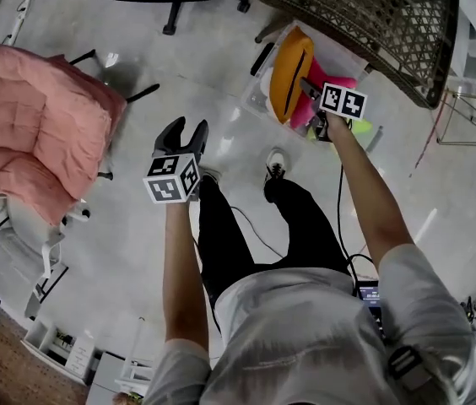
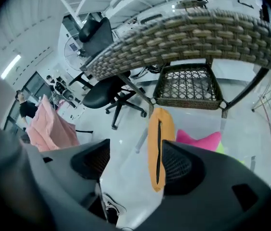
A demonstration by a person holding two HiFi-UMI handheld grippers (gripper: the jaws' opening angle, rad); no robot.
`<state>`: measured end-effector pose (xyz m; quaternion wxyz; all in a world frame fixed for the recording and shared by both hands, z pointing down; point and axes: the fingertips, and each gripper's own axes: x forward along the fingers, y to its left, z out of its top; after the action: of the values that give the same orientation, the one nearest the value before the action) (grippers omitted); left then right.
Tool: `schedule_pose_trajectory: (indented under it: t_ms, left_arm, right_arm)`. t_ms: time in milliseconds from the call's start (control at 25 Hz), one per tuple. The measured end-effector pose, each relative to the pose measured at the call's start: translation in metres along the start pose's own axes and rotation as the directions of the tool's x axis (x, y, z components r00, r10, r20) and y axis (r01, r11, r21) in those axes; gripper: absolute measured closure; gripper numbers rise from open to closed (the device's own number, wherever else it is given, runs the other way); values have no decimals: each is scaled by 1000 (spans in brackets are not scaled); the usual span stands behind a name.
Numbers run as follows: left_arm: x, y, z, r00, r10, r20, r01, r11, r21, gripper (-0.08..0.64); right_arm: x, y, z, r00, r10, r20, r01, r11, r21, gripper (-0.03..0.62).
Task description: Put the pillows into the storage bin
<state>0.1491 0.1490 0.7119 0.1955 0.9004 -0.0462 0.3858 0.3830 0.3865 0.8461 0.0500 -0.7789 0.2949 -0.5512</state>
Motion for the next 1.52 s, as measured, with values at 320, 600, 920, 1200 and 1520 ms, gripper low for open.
schedule_pose_trajectory:
  t_ms: [320,600,920,1200,1520]
  left_arm:
    - [-83,78,42,991,83,100,-79,996,-46,331]
    - [-177,167,94,960,174,222,-157,983,-90,331]
    - [-304,285,155,866,325,381,-286,945,-157,336]
    - [-422,361,182,756,464,462,-438,883,-170,394]
    - [-505,383,200,651,577,493,-574,800,-177,502]
  right_arm:
    - [-35,158,38,992,116,41,-98,948,-302,272]
    - [-71,344,82,959,266,92,-160,783,-601,380]
    - [-111,566,126,874,474,105,-206,558,-804,545]
    - [-148,733,121,758,652,34,-248,337,-908,566]
    - [-167,849,113,646,757,-98,-253,91,-963,568]
